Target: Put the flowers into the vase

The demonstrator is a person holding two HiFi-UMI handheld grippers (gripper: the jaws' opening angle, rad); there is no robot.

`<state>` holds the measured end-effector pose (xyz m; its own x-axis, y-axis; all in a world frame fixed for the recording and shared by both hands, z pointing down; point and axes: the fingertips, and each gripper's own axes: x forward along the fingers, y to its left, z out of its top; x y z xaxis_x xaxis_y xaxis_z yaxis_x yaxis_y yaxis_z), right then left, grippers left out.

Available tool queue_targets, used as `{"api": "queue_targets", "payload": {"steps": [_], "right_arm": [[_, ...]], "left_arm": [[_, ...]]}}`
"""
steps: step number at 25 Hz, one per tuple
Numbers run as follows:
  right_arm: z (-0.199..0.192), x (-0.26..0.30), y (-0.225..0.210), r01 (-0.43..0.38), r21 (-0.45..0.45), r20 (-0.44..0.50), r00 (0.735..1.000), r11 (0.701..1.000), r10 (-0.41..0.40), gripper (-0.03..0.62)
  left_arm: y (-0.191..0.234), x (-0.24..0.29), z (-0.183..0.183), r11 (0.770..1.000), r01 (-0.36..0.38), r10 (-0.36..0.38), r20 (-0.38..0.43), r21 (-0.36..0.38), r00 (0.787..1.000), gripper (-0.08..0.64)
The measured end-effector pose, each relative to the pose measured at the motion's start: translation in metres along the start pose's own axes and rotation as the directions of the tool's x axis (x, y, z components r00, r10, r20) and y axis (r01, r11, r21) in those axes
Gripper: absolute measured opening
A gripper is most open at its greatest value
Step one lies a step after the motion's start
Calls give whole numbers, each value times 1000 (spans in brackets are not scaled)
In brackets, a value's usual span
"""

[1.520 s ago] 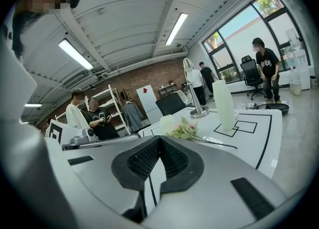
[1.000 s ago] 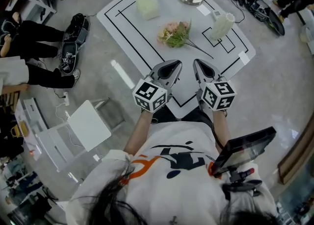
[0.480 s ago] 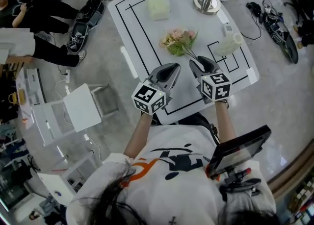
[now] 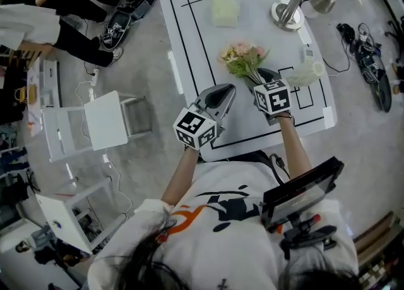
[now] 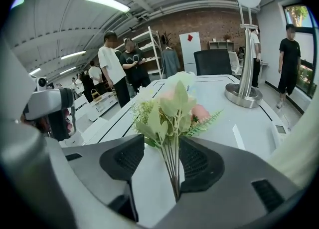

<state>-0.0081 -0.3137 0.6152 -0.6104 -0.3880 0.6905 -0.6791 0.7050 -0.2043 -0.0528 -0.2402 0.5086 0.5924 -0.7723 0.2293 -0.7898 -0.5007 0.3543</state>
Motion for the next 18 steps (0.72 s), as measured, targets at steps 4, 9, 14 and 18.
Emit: {"api": "queue_targets", "payload": {"steps": [4, 9, 14, 18], "right_arm": [[2, 13, 3, 27, -103, -51, 998, 994, -32, 212], [-1, 29, 1, 75, -223, -145, 983, 972, -109, 212], [-2, 43, -8, 133, -295, -192, 962, 946, -194, 180], [0, 47, -10, 126, -172, -173, 973, 977, -156, 108]], "left_arm": [[6, -6, 0, 999, -34, 34, 4, 2, 999, 10], [12, -13, -2, 998, -62, 63, 7, -3, 998, 10], [20, -20, -3, 997, -76, 76, 4, -7, 997, 10], [24, -25, -5, 997, -81, 81, 2, -13, 997, 9]]}}
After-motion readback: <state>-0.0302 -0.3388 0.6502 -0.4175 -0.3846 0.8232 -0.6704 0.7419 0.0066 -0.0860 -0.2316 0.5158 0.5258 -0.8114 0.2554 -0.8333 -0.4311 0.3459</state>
